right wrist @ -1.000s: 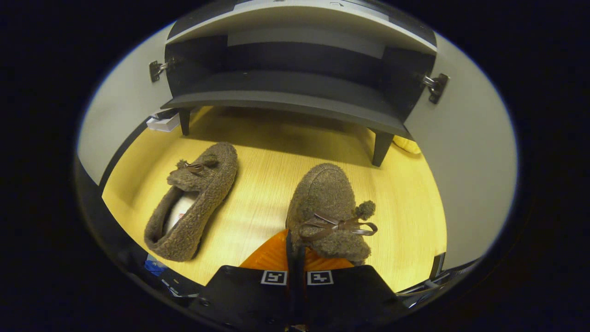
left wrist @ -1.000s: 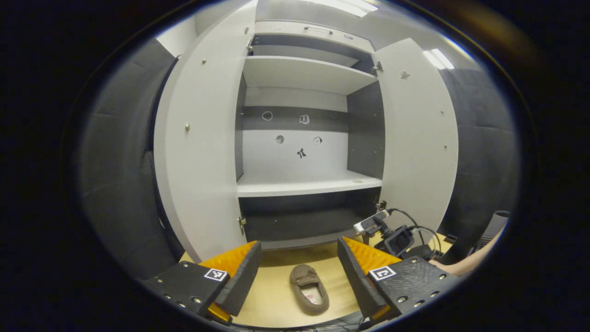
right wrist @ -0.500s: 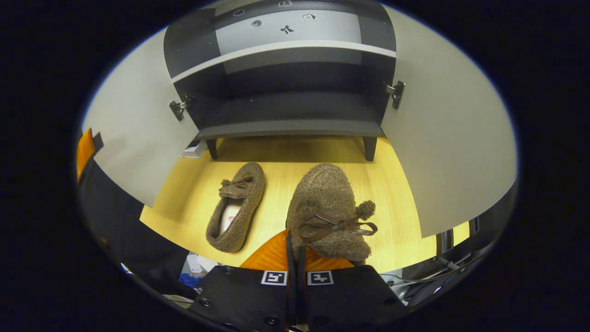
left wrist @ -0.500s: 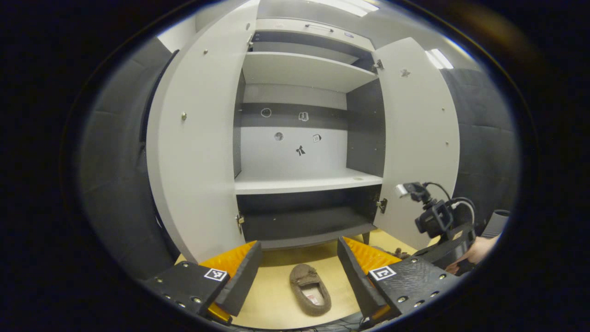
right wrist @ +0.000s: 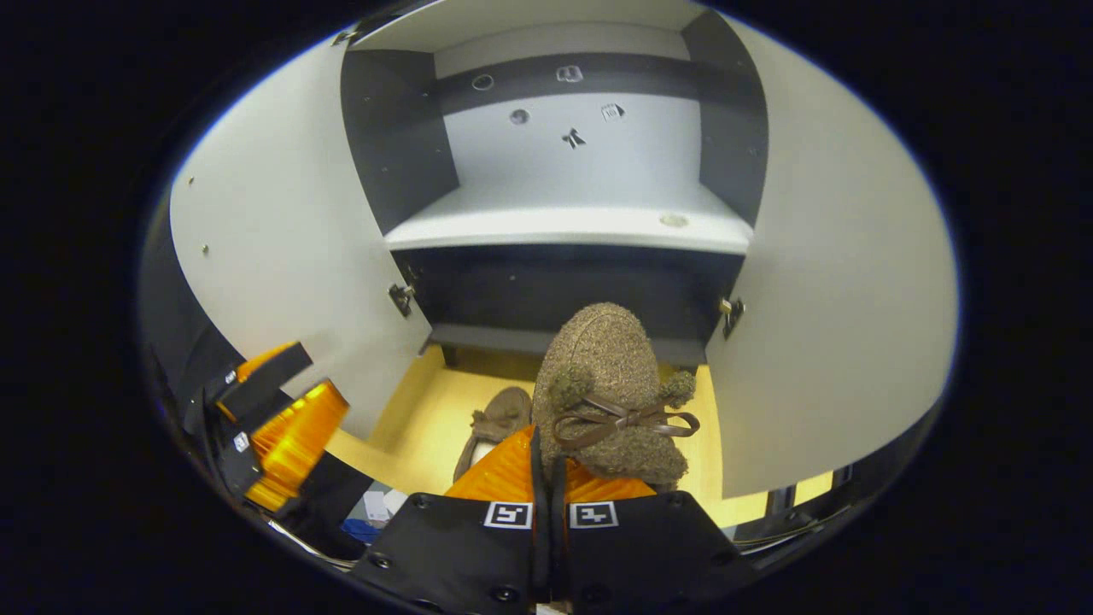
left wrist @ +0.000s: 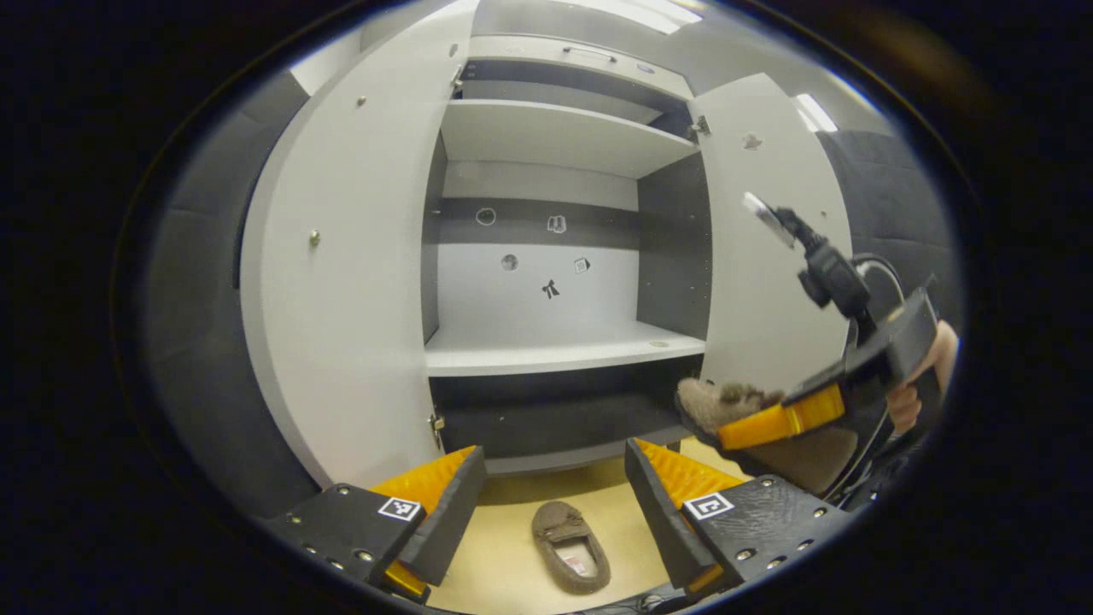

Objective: Grab one shoe with the right hand and put it into the shoe cabinet, grab the other shoe with the left hand and put it into the shoe cabinet; then close the right door with the right hand and the left door with the left hand.

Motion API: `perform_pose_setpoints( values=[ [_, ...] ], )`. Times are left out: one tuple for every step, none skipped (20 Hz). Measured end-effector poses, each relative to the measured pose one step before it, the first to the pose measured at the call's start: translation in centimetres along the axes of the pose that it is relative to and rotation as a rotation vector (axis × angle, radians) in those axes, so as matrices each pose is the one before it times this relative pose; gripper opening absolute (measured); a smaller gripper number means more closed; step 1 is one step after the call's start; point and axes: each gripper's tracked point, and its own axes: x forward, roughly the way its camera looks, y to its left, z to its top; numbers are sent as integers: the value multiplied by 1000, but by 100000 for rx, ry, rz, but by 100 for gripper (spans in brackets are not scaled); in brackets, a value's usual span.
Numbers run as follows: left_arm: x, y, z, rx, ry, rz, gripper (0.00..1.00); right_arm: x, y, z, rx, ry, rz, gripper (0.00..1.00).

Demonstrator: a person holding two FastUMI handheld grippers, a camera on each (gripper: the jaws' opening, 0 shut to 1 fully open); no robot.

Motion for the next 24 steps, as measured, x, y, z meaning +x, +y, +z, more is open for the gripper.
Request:
perform_pose_setpoints(
  values=[
    [222, -111, 301, 205, -165, -101, 95, -256, -14, 1642, -2156, -1808, 478, 2],
    [334, -187, 218, 10, 19, -286, 95, -36, -119, 1835, -1945, -1875, 336, 2],
    [221, -83, 293, 126, -225, -152, 95, 200, -232, 1726, -2099, -2119, -29, 2],
    [215, -108, 432, 344, -602, 78, 89, 316, -402, 1835, -2232, -2229, -480, 2],
    [290, -13, 506, 514, -499, 288, 95, 477, -540, 1504, -2118, -2112, -985, 6],
    [185, 33, 424, 262, -1036, 267, 95, 712, -547, 1493, -1595, -2175, -688, 6],
    [376, 64, 552, -40, -1236, 190, 95, 897, -448, 1397, -421, -1815, -276, 2],
    [466, -2, 371, 22, -731, 370, 95, 776, -364, 1236, 537, -1515, 103, 0],
    [362, 29, 308, 300, -174, 936, 95, 945, -406, 1225, 805, -1602, 183, 1],
    [166, 106, 318, 206, -577, 1260, 100, 940, -584, 1302, 519, -2111, -78, 2],
    [191, 177, 549, -358, -1057, 978, 100, 894, -805, 1303, -24, -1870, -792, 2],
    [146, 41, 431, -677, -874, 905, 100, 923, -715, 1171, -517, -1844, -1087, 2],
    [106, -7, 234, -559, -278, 1024, 100, 1011, -746, 885, -671, -1272, -1188, 2],
    [132, 87, 120, -332, 106, 1221, 95, 919, -599, 991, -251, -1545, -849, 2],
    [177, 165, 186, -206, -70, 1366, 100, 819, -529, 907, 143, -1642, -559, 2],
    [132, 89, 208, -117, -154, 1391, 100, 875, -479, 905, 144, -2138, -262, 1],
    [136, 172, 248, -89, -174, 1387, 100, 1166, -620, 777, -132, -1828, -898, 2],
    [120, 120, 133, -142, -354, 1230, 100, 1101, -648, 680, -1071, -1220, -1440, 0],
    [60, 66, 223, -64, -400, 1143, 95, 1119, -855, 532, -950, -1150, -1992, 5],
    [87, 52, 202, 51, -363, 1075, 95, 1060, -658, 556, -345, -921, -2128, 1],
    [98, 115, 148, 166, -264, 1056, 95, 1143, -290, 423, 97, -1372, -1103, 1],
    [74, 34, 226, 133, -106, 921, 95, 726, -103, 101, 587, -400, -653, 1],
    [78, 41, 139, 128, -159, 863, 97, 897, 67, -58, 144, -397, 88, 2],
    [79, 71, 99, 48, -90, 1084, 95, 772, 107, -189, -736, 516, 297, 2]
  ],
)
